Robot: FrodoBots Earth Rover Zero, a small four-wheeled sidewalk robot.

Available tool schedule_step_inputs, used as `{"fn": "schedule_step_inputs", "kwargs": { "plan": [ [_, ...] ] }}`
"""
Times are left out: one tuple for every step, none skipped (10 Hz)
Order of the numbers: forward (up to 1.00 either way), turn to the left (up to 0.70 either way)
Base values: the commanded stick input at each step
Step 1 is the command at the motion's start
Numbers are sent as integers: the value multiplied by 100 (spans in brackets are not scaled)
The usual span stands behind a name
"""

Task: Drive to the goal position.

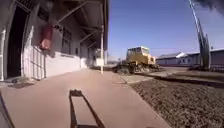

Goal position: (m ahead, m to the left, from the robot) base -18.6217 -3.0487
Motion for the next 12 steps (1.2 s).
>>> {"fn": "schedule_step_inputs", "kwargs": {
  "plan": [
    [70, 0],
    [70, 0],
    [70, 0],
    [70, 0],
    [70, 0],
    [70, 0],
    [70, 0],
    [70, 0],
    [70, 0],
    [70, 0],
    [70, 0],
    [70, 0]
  ]
}}
